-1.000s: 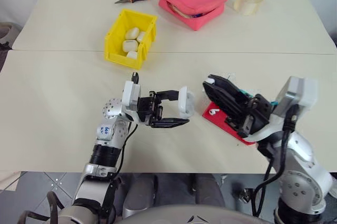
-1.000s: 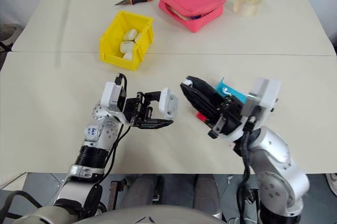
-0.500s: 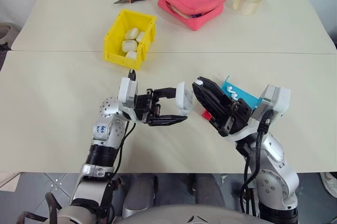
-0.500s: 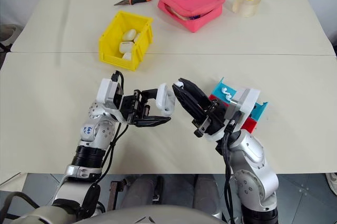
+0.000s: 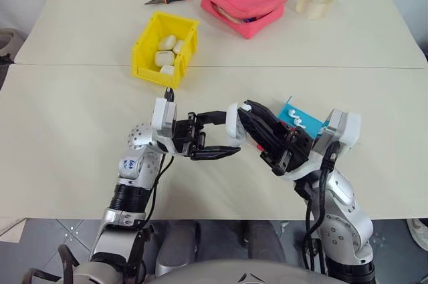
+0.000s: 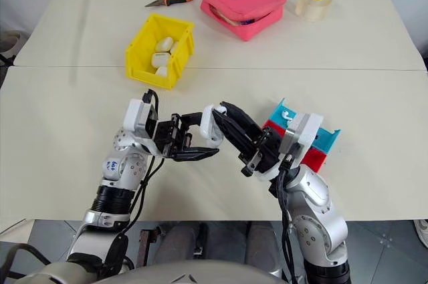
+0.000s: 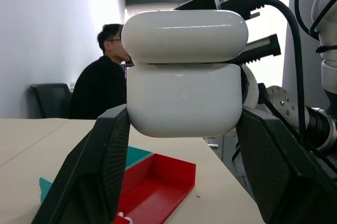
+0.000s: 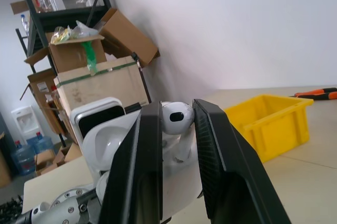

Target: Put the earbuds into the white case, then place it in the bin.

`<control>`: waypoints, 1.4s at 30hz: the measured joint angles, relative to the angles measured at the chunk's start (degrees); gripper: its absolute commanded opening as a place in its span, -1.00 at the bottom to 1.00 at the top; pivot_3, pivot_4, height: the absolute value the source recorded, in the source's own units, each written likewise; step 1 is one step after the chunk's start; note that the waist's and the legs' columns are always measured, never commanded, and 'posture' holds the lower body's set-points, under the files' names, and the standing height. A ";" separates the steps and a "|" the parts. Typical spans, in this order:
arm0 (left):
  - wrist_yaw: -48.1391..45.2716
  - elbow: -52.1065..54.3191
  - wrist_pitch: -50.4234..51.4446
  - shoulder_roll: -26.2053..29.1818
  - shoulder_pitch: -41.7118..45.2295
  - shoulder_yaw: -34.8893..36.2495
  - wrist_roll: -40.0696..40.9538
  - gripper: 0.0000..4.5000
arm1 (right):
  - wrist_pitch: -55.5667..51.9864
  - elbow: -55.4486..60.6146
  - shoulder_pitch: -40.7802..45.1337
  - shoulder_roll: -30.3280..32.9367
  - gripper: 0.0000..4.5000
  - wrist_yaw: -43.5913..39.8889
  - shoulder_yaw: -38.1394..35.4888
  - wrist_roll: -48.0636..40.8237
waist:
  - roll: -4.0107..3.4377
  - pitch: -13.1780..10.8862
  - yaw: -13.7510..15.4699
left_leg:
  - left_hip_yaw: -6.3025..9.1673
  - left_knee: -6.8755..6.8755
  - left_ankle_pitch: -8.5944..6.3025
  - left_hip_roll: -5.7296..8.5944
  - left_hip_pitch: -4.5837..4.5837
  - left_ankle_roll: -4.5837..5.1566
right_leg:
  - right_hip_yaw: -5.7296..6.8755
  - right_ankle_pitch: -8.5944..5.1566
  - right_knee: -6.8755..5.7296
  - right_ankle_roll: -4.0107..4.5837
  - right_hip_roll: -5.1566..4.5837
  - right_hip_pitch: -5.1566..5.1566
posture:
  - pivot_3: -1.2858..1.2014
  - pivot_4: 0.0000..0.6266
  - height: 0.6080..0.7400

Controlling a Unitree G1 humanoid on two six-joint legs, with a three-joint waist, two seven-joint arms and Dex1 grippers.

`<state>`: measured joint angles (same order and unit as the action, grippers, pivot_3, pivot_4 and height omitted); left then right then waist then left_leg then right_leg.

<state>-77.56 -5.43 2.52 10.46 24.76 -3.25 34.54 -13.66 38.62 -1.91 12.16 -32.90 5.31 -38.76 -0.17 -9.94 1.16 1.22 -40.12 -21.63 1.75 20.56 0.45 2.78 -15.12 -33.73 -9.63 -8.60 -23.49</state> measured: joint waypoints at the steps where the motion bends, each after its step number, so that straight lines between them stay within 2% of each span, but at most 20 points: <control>1: 0.01 0.00 0.01 -0.06 0.00 -0.01 0.00 0.21 | 0.23 -0.01 0.03 0.31 -0.78 -0.13 0.09 0.46 | 0.00 0.00 0.00 | 0.00 0.00 0.00 0.00 0.00 0.00 | 0.00 0.00 0.00 0.00 0.00 0.00 | 0.03 -0.52 1.00; 12: -0.05 -0.24 -0.17 -0.55 0.00 0.04 -0.24 0.21 | 1.04 -0.81 1.46 3.71 -0.78 -1.25 0.61 1.15 | 0.00 0.00 0.03 | -0.01 0.01 0.00 0.00 0.00 0.00 | 0.00 0.00 0.01 0.00 0.00 0.00 | 0.03 -0.52 1.00; 24: 0.11 -2.09 -2.65 -3.34 0.32 0.00 -0.37 0.21 | -4.13 -0.51 4.12 9.74 0.95 -1.75 -3.39 -6.06 | 0.01 0.00 0.13 | -0.03 0.01 0.00 -0.02 0.00 0.00 | 0.00 0.00 0.04 0.00 0.00 0.01 | 0.03 -0.52 1.00; 32: 0.63 -2.25 -3.30 -3.92 1.06 0.04 -0.41 0.21 | -5.31 -0.15 3.51 13.55 0.98 -3.10 -6.44 -7.92 | 0.01 -0.01 0.17 | -0.03 0.03 -0.01 -0.01 0.01 0.02 | 0.00 0.00 0.08 0.00 0.00 0.01 | 0.03 -0.52 1.00; 34: 0.49 -2.42 -3.78 -3.53 1.10 0.04 -0.57 0.21 | -5.41 0.79 1.36 16.88 0.98 -3.95 -10.51 -8.77 | 0.00 -0.02 0.41 | -0.02 0.02 -0.03 0.01 0.04 0.05 | 0.01 0.00 0.11 0.00 -0.02 0.01 | 0.03 -0.52 1.00; 38: -0.60 -4.56 -5.26 -1.22 1.04 0.56 -1.18 0.21 | -5.57 1.17 -8.65 24.66 0.98 -7.25 -24.24 -10.04 | 0.03 -0.04 0.63 | -0.07 0.06 -0.06 0.02 0.06 0.11 | 0.03 0.01 0.20 -0.02 -0.03 0.04 | 0.03 -0.52 1.00; 42: -1.97 -5.94 -6.84 0.82 0.80 0.74 -1.96 0.21 | -2.64 -2.66 -21.49 28.41 0.98 -15.58 -37.38 -6.20 | 0.04 -0.04 0.47 | -0.15 0.04 -0.07 0.01 0.01 0.12 | 0.02 0.03 0.21 -0.05 -0.03 0.10 | 0.03 -0.52 1.00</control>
<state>-79.53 -11.38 -4.32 11.28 25.55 -2.51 32.58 -16.30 35.97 -23.39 40.57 -48.48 -32.08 -44.96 -0.13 -9.98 1.63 1.07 -40.08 -21.69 1.75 20.57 0.57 2.79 -15.10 -33.52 -9.68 -8.63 -23.38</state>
